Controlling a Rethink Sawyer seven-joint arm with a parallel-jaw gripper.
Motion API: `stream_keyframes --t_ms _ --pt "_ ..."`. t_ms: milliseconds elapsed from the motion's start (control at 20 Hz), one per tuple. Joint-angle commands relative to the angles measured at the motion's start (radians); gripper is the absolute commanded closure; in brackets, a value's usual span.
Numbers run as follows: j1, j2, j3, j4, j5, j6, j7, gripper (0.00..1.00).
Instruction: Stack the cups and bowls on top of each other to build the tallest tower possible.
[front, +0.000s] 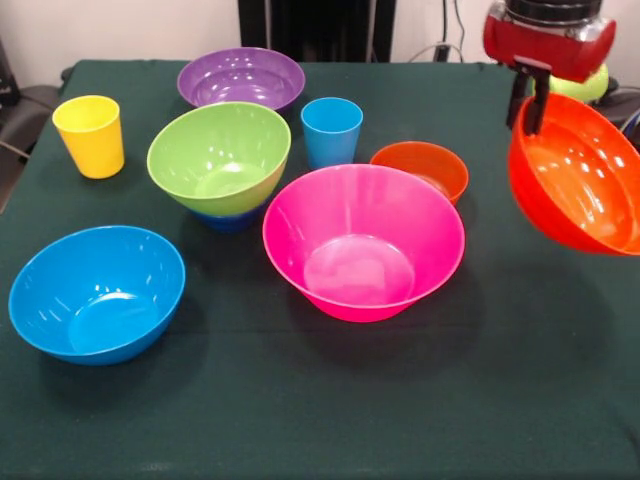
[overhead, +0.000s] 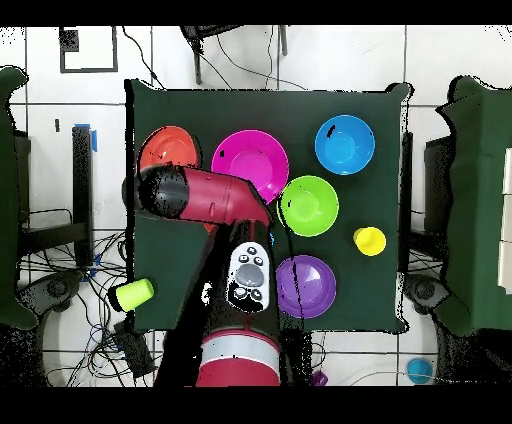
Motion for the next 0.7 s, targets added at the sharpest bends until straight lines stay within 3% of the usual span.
stream_keyframes --t_ms 50,250,450,700 --pt "-0.084 -0.073 0.178 0.089 -0.09 0.114 -0.231 1.0" --pt "-0.159 -0.134 0.233 0.16 -0.104 0.123 -0.274 1.0" --pt "-0.276 -0.183 0.353 0.235 -0.096 0.119 -0.354 1.0" --pt "-0.383 -0.15 0.484 0.199 -0.122 0.183 -0.418 1.0"
